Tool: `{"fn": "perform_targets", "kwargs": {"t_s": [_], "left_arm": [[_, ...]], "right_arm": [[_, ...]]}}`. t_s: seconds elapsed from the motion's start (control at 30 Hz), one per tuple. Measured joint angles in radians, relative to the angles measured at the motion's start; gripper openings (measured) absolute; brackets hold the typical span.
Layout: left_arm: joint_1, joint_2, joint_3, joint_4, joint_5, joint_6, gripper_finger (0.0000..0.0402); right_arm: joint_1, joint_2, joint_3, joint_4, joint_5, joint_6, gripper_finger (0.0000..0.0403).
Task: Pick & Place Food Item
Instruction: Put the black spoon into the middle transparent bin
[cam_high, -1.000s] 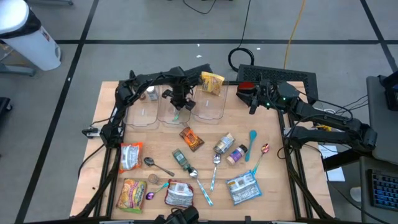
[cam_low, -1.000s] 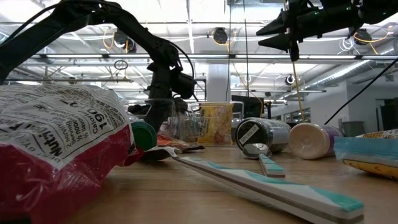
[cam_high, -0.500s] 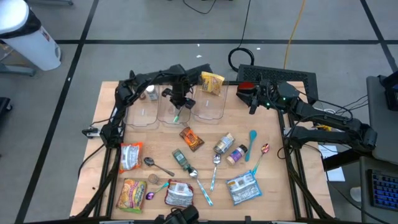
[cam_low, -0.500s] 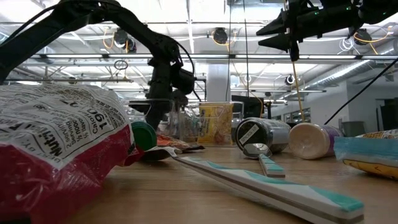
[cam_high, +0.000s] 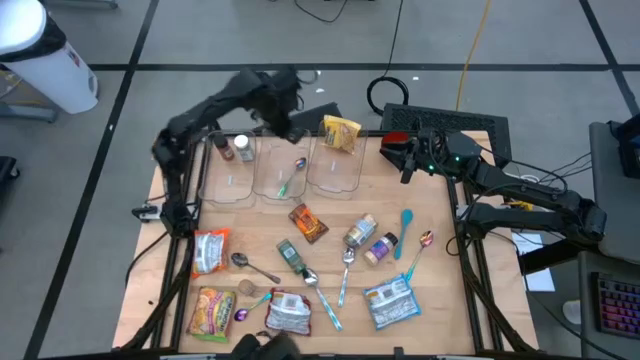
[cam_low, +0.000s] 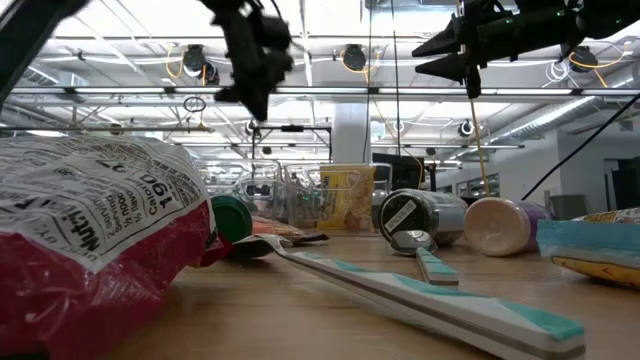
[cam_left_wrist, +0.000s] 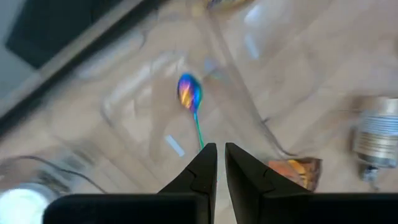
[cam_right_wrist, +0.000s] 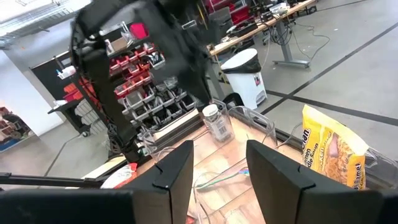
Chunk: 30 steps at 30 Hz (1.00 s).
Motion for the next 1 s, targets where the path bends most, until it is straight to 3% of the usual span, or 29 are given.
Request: {"fn": "perform_targets", "kwargs": {"t_s": [0.47,0.73,0.87,1.0], "left_arm": [[-0.013,-0.455,0.001,0.136,0.003,0.040,0.0037],[-0.085,-0.644,-0.009,0.136,-0.002,0.093,0.0037],[-0.135,-0.743,-0.093,0.145,-0.053,0.105,0.0037],[-0.185,-0.874,-0.300,0.230,-0.084,0.057,0.0037]], "right_arm": [[0.000,0.000,0.000,0.001,0.005,0.000,0.0139],[0.000,0.006,0.001,0.001,0.006,0.049,0.0139],[0.000,0.022,0.001,0.001,0.006,0.096,0.0139],[0.000,0.037,0.001,0.000,0.003,0.145,0.0139]]}}
